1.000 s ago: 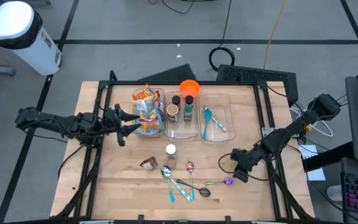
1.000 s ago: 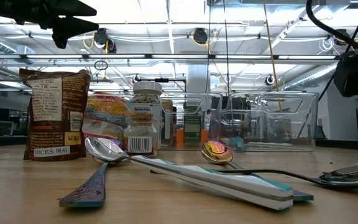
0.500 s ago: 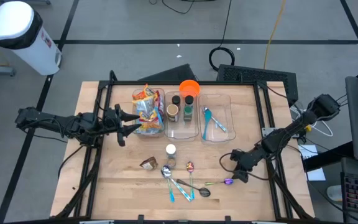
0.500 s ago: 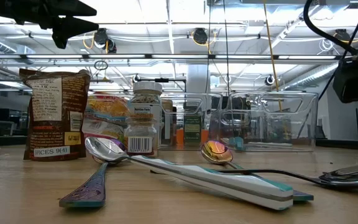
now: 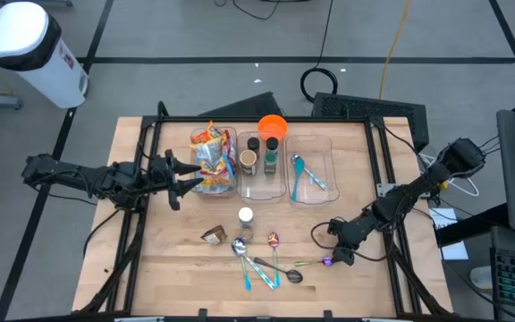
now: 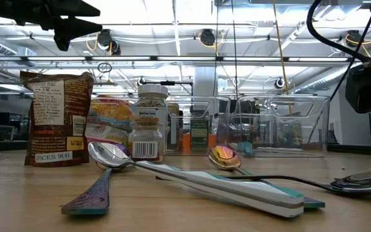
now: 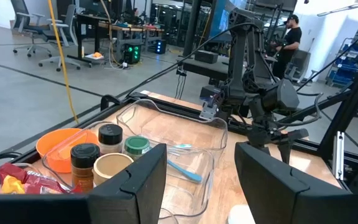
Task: Pick & Place Food Item
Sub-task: Put the right purple spoon into the right transparent bin
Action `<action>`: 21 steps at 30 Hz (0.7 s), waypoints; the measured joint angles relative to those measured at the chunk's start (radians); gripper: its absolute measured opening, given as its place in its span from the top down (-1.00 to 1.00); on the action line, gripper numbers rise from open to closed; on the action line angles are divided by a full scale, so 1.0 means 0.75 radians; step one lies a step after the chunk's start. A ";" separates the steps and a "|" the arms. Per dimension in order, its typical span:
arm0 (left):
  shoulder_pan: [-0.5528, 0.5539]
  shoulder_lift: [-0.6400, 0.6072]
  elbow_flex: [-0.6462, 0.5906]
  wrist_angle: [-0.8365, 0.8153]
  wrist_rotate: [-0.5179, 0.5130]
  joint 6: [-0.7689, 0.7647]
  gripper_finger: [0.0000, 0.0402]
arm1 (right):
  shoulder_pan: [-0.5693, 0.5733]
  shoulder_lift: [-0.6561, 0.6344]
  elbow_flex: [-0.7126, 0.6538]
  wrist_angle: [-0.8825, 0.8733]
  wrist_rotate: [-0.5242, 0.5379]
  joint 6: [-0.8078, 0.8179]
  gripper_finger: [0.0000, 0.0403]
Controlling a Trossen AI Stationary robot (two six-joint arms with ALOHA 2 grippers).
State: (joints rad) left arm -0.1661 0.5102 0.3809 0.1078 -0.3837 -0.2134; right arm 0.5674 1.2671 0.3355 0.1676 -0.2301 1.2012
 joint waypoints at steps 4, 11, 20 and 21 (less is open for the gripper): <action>0.000 0.000 0.000 0.000 0.000 -0.004 0.01 | 0.001 0.001 -0.002 -0.012 -0.007 0.022 0.36; 0.000 0.000 0.000 -0.001 0.000 -0.006 0.01 | -0.006 0.002 -0.003 -0.020 -0.016 -0.028 0.81; 0.000 0.000 0.000 -0.001 0.000 -0.006 0.01 | -0.021 0.005 -0.007 0.061 -0.020 -0.279 0.98; 0.000 0.000 0.000 -0.001 0.000 -0.006 0.01 | -0.021 0.005 -0.005 0.085 -0.013 -0.321 0.99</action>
State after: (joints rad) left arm -0.1661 0.5102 0.3809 0.1072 -0.3838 -0.2176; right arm 0.5514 1.2706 0.3317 0.2311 -0.2401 0.9607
